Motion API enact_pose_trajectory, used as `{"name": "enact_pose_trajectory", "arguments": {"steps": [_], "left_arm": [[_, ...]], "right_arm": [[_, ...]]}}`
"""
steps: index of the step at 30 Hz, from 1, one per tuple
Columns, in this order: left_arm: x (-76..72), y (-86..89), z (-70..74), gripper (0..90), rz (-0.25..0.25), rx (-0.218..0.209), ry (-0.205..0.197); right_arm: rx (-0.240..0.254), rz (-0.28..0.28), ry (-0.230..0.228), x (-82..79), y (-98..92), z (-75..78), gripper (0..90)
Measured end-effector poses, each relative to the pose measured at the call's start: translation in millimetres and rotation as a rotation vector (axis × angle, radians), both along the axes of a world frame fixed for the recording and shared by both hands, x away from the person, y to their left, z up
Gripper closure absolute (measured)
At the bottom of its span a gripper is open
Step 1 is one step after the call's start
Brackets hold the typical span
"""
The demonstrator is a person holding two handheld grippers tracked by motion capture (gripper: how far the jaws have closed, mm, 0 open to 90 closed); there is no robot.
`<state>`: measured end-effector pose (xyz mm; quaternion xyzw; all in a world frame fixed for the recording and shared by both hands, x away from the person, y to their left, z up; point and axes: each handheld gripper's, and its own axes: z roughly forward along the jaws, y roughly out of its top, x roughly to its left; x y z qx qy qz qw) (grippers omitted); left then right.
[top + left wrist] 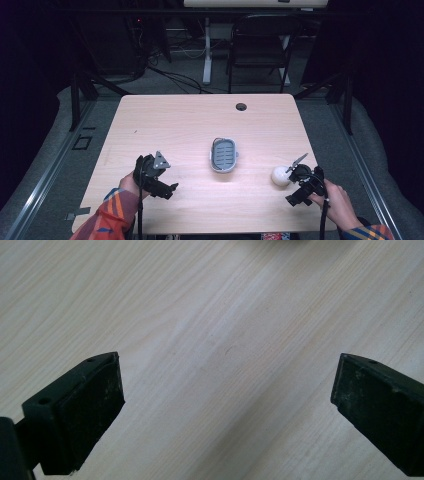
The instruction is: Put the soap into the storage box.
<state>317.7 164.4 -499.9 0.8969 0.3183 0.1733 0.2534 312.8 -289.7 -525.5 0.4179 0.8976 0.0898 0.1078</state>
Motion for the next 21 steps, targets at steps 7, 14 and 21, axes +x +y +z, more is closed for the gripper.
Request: {"name": "enact_pose_trajectory", "arguments": {"steps": [7, 14, 21], "left_arm": [[0.3, -0.3, -0.5, 0.4, -0.001, 0.004, 0.0], [0.3, -0.7, -0.7, 0.4, -0.003, 0.005, 0.002], [0.1, -0.7, -0.6, 0.4, -0.005, 0.006, 0.002]], "right_arm": [[-0.017, 0.056, -0.038, 0.8, 7.2, 13.4, 0.0], [0.024, 0.063, -0.041, 6.3, 8.1, 15.3, 0.0], [0.032, 0.106, -0.054, 9.1, 12.1, 16.6, 0.0]]}}
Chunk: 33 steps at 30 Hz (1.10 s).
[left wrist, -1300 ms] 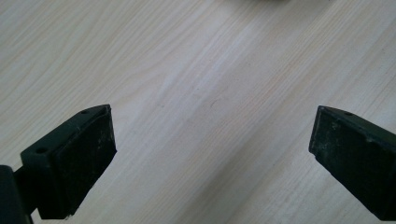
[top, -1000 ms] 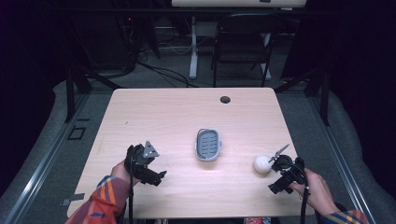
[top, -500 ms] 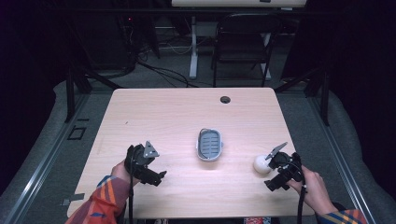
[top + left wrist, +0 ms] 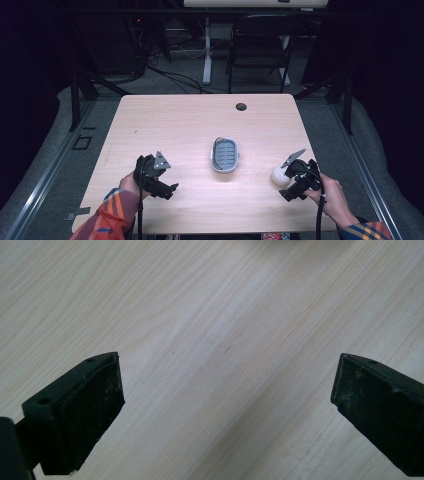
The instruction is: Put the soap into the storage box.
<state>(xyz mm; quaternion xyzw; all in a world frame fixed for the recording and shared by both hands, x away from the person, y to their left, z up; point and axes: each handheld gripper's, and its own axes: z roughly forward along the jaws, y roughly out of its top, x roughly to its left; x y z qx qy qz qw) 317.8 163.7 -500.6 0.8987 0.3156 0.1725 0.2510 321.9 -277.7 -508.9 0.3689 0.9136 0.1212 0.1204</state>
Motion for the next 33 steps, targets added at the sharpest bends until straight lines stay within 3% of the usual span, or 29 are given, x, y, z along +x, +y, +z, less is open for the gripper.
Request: {"name": "enact_pose_trajectory", "arguments": {"steps": [3, 4, 8, 9, 11, 14, 15, 16, 18, 20, 21, 22, 25, 32, 33], "left_arm": [[0.1, -0.2, -0.2, 0.4, 0.0, 0.0, 0.001], [0.0, -0.3, -0.1, 0.4, -0.001, 0.001, 0.001], [-0.3, 0.0, 0.2, 0.4, -0.002, 0.0, -0.001], [-0.2, 0.1, 0.1, 0.4, -0.003, -0.001, -0.001], [-0.2, 0.2, 0.1, 0.3, -0.004, -0.003, -0.001], [-0.2, 0.1, 0.1, 0.3, -0.003, -0.002, -0.001], [-0.3, 0.0, 0.2, 0.3, -0.003, -0.001, -0.001], [-0.3, -0.1, 0.2, 0.3, -0.003, -0.001, -0.001], [-0.4, -0.2, 0.2, 0.3, -0.003, 0.0, -0.001], [-0.3, -0.2, 0.0, 0.3, -0.004, 0.0, 0.001], [-0.2, -0.2, 0.0, 0.3, -0.005, 0.001, 0.001], [-0.2, -0.3, -0.2, 0.3, -0.005, 0.001, 0.0], [-0.3, -0.4, -0.2, 0.3, -0.006, 0.002, 0.0], [-0.3, -0.6, -0.2, 0.3, -0.007, 0.004, 0.001], [-0.3, -0.6, -0.2, 0.4, -0.007, 0.005, 0.001]], "right_arm": [[0.01, -0.004, -0.002, 3.1, 1.8, -2.5, 0.0], [-0.013, 0.011, 0.0, 5.1, 1.8, -0.7, 0.0], [0.003, 0.019, 0.007, 12.0, 1.6, -1.7, 0.0], [0.028, 0.007, 0.007, 13.1, 2.0, -4.1, 0.0], [0.009, 0.011, 0.02, 17.1, 2.1, -4.3, 0.0], [0.038, 0.005, 0.028, 21.4, 3.1, -7.9, 0.0], [0.011, 0.022, 0.035, 23.3, 2.9, -6.3, 0.0], [0.026, 0.023, 0.034, 24.8, 3.5, -7.7, 0.0], [0.001, 0.027, 0.036, 27.9, 2.9, -6.3, 0.0], [0.027, 0.011, 0.031, 30.7, 2.2, -10.0, 0.0], [0.006, 0.017, 0.041, 32.6, 2.1, -9.3, 0.0], [0.04, 0.006, 0.047, 33.4, 2.3, -12.2, 0.0], [0.007, 0.014, 0.057, 37.7, 1.9, -11.1, 0.0], [0.033, 0.0, 0.076, 44.9, 2.5, -16.1, 0.0], [0.015, 0.004, 0.084, 46.4, 2.5, -16.0, 0.0]]}}
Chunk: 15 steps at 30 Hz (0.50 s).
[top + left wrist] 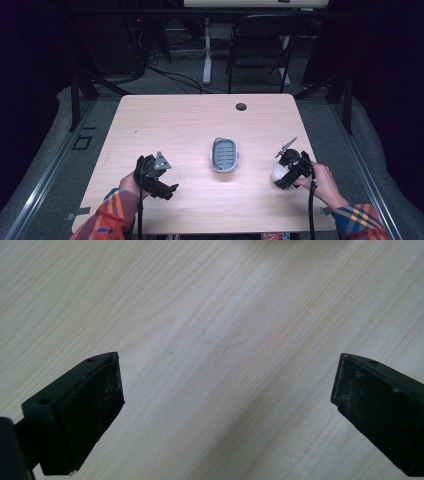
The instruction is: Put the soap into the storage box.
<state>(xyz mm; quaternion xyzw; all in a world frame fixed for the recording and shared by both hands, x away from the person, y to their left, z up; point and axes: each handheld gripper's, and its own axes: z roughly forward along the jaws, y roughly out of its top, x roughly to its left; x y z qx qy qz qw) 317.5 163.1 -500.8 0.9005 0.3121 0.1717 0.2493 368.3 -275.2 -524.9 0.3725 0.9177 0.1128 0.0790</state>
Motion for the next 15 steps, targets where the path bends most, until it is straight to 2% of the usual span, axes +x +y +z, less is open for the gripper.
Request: {"name": "enact_pose_trajectory", "arguments": {"steps": [2, 3, 6, 7, 9, 12, 15], "left_arm": [[-0.1, -0.1, 0.0, 0.4, 0.0, 0.001, 0.0], [-0.2, -0.1, 0.0, 0.4, 0.0, 0.001, -0.001], [-0.2, -0.1, 0.0, 0.3, 0.0, 0.001, -0.001], [-0.3, -0.1, 0.0, 0.3, 0.0, 0.001, -0.002], [-0.3, -0.1, 0.0, 0.4, -0.002, 0.002, -0.001], [-0.6, -0.4, -0.1, 0.4, -0.003, 0.004, -0.003], [-0.5, -0.4, -0.2, 0.4, -0.003, 0.004, -0.003]], "right_arm": [[0.014, -0.015, 0.006, 1.1, 0.8, -3.3, 0.0], [0.001, -0.004, 0.022, 3.0, 0.9, -3.1, 0.0], [-0.007, -0.012, 0.026, 5.7, 2.3, -6.2, 0.0], [-0.029, -0.007, 0.038, 7.1, 3.0, -5.6, 0.0], [-0.017, -0.012, 0.042, 8.4, 4.0, -8.3, 0.0], [-0.049, 0.005, 0.063, 10.7, 5.5, -8.3, 0.0], [-0.026, -0.013, 0.058, 10.5, 7.3, -11.7, 2.1]]}}
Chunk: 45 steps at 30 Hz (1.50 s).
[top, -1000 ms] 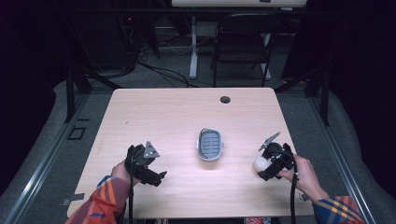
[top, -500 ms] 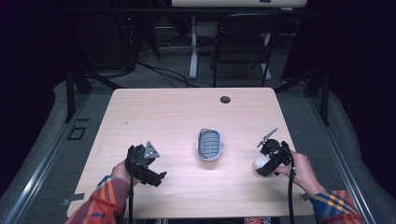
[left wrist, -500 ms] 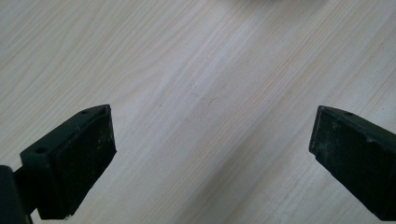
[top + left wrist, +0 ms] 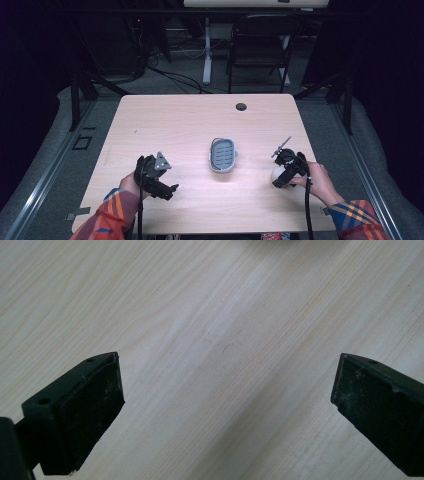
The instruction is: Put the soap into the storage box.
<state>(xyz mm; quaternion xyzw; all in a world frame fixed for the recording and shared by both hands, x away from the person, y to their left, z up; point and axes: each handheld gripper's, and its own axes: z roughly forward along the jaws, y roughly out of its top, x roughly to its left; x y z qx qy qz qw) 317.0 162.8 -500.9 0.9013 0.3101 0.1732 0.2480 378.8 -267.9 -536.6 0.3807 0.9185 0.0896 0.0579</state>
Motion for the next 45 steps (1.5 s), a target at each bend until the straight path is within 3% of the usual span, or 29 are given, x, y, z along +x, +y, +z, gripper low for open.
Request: {"name": "enact_pose_trajectory", "arguments": {"steps": [2, 8, 9, 10, 21, 23, 24, 25, 26, 29, 31, 33, 34, 36, 37, 45], "left_arm": [[0.0, 0.0, 0.0, 0.4, -0.001, 0.0, 0.0], [0.0, -0.1, -0.1, 0.4, -0.001, 0.0, 0.003], [-0.2, -0.2, -0.1, 0.4, -0.002, 0.001, 0.002], [-0.2, -0.2, -0.1, 0.4, -0.002, 0.0, 0.002], [0.1, -1.0, -0.7, 0.4, -0.003, 0.006, 0.005], [0.1, -0.7, -0.6, 0.4, -0.004, 0.004, 0.007], [0.0, -0.7, -0.6, 0.4, -0.004, 0.004, 0.007], [0.0, -0.6, -0.6, 0.4, -0.004, 0.004, 0.007], [0.0, -0.6, -0.6, 0.4, -0.004, 0.004, 0.007], [-0.1, -0.8, -0.6, 0.4, -0.003, 0.006, 0.005], [-0.1, -0.8, -0.5, 0.4, -0.003, 0.005, 0.004], [-0.1, -0.8, -0.5, 0.4, -0.003, 0.006, 0.005], [-0.1, -0.7, -0.6, 0.5, -0.004, 0.004, 0.006], [-0.1, -0.7, -0.5, 0.5, -0.003, 0.005, 0.005], [0.0, -0.7, -0.7, 0.5, -0.005, 0.004, 0.008], [0.2, -0.8, -0.8, 0.5, -0.005, 0.005, 0.008]], "right_arm": [[-0.021, 0.009, 0.007, 1.3, 0.5, 0.3, 2.8], [-0.01, 0.008, 0.022, 2.6, 2.5, -2.7, 11.8], [-0.046, 0.025, 0.035, 3.9, 2.4, -0.8, 12.6], [-0.027, 0.01, 0.027, 3.0, 2.7, -3.0, 13.0], [-0.066, 0.031, 0.051, 5.9, 2.9, -2.1, 17.1], [-0.044, 0.019, 0.04, 4.9, 3.4, -4.0, 18.1], [0.003, -0.016, 0.021, 2.3, 4.6, -8.0, 18.3], [-0.045, 0.017, 0.045, 5.0, 4.0, -4.2, 18.5], [-0.029, 0.005, 0.037, 4.3, 4.2, -5.7, 19.1], [-0.072, 0.018, 0.044, 6.0, 3.8, -3.2, 22.8], [-0.049, 0.001, 0.036, 5.1, 3.6, -5.3, 22.8], [-0.063, 0.005, 0.041, 5.6, 3.9, -5.1, 22.7], [-0.041, -0.009, 0.031, 4.5, 4.3, -7.6, 22.7], [-0.076, 0.016, 0.052, 6.6, 3.9, -5.5, 22.8], [-0.054, -0.001, 0.041, 5.5, 4.1, -7.4, 23.0], [-0.086, 0.006, 0.055, 6.5, 5.4, -6.0, 23.3]]}}
